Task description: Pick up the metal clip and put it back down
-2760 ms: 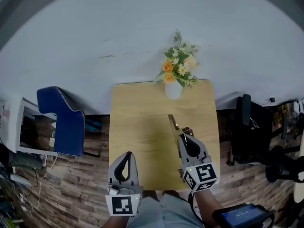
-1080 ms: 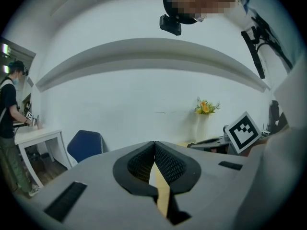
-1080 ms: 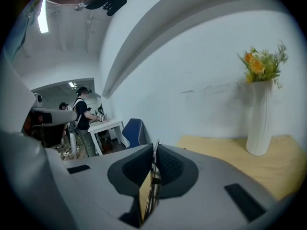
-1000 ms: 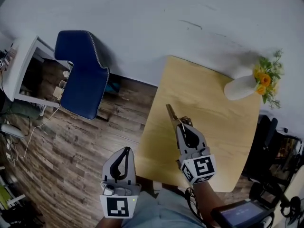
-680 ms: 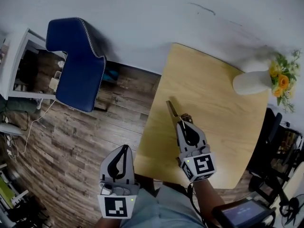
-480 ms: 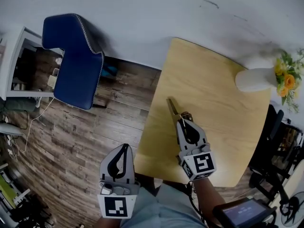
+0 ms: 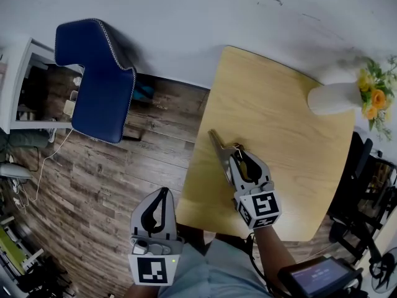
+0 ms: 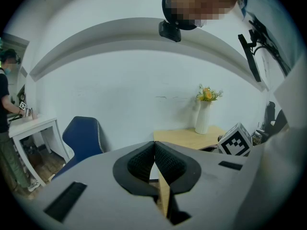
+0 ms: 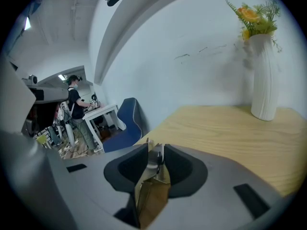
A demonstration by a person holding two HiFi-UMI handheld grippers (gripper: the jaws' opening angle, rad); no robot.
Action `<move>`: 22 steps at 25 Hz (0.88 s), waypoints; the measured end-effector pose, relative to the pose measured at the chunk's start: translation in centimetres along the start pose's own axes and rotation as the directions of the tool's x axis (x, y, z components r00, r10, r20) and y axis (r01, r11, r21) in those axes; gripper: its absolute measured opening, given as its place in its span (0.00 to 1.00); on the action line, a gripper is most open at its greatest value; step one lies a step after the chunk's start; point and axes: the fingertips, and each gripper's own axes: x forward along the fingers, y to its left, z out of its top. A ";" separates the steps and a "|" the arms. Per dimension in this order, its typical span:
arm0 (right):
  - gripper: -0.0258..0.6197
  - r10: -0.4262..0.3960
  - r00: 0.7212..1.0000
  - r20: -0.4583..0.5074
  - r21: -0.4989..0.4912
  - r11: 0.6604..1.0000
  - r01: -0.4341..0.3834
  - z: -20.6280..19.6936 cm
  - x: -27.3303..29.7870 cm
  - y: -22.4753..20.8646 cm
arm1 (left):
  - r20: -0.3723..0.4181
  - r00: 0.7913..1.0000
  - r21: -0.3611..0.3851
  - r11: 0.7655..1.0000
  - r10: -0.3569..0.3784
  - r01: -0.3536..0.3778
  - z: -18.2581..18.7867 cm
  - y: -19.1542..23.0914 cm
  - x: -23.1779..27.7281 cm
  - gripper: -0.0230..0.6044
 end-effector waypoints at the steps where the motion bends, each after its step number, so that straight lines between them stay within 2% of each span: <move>1: 0.21 -0.001 1.000 -0.005 0.002 1.000 0.001 -0.1 -0.2 -0.1 | 0.002 1.000 0.002 1.000 0.000 0.000 0.2 -0.1 -0.2 0.07; 2: 0.24 -0.005 1.000 -0.008 0.002 1.000 0.005 -0.1 -0.4 -0.3 | 0.006 1.000 0.005 1.000 -0.001 0.000 0.4 -0.3 -0.4 0.07; 6: 0.25 -0.024 0.999 0.023 -0.008 1.000 0.024 0.6 -2.3 -1.1 | 0.044 0.999 0.022 1.000 -0.010 0.009 1.6 -1.6 -1.1 0.07; 12: 0.25 -0.046 0.987 0.157 -0.029 0.998 0.051 5.0 -8.8 -0.7 | 0.128 0.991 0.071 0.997 -0.049 0.040 5.1 -5.6 -3.3 0.07; 16: 0.25 -0.027 0.961 0.276 -0.056 0.997 0.044 9.1 -15.7 0.0 | 0.206 0.974 0.115 0.991 -0.091 0.068 8.3 -10.5 -5.0 0.07; 22: 0.24 -0.008 0.909 0.417 -0.112 0.992 0.060 13.0 -25.8 0.8 | 0.334 0.934 0.149 0.985 -0.129 0.083 13.0 -18.0 -7.8 0.07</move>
